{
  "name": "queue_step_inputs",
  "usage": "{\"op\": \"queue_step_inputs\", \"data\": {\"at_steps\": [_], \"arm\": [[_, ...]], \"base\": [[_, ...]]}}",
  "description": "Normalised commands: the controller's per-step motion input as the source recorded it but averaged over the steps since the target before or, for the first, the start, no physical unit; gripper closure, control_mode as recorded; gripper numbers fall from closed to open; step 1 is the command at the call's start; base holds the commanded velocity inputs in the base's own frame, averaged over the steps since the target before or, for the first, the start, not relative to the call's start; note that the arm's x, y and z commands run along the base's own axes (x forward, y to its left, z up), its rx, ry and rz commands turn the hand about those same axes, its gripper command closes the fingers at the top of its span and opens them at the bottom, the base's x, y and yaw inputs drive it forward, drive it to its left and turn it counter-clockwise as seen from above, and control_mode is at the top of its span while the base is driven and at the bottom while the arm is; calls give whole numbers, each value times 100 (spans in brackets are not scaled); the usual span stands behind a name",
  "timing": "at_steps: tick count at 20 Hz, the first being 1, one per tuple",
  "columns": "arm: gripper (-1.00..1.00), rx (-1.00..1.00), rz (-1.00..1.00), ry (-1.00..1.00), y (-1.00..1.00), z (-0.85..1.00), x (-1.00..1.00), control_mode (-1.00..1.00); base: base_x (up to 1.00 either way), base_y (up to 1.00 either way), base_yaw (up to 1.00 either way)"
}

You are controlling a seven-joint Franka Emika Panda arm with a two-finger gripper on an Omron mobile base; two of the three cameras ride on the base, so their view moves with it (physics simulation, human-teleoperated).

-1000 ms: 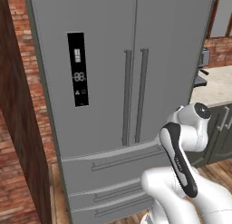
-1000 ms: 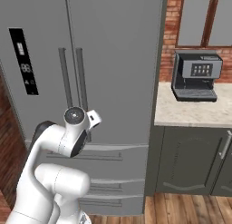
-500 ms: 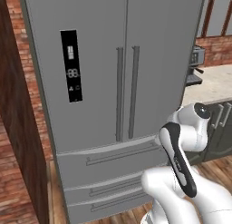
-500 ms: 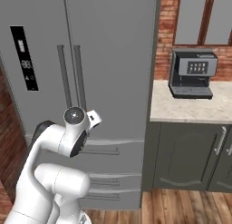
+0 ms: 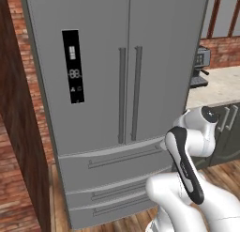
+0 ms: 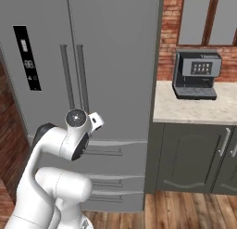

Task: Place one of the steaks on the plate and the other in the bowl. Then place the bowl in the fridge.

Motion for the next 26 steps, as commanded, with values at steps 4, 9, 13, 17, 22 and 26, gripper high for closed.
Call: {"op": "queue_step_inputs", "data": {"at_steps": [4, 9, 13, 17, 22, 26], "arm": [[-100, 0, 0, 0, 0, 0, 0, 100], [-100, 0, 0, 0, 0, 0, 0, 100], [-100, 0, 0, 0, 0, 0, 0, 100], [-100, 0, 0, 0, 0, 0, 0, 100], [-100, 0, 0, 0, 0, 0, 0, 100], [-100, 0, 0, 0, 0, 0, 0, 100]], "base": [[-6, 24, 0], [-11, 32, 0], [-17, 38, 0], [-24, 8, 0], [-40, -6, 1], [-47, -17, 7]]}}
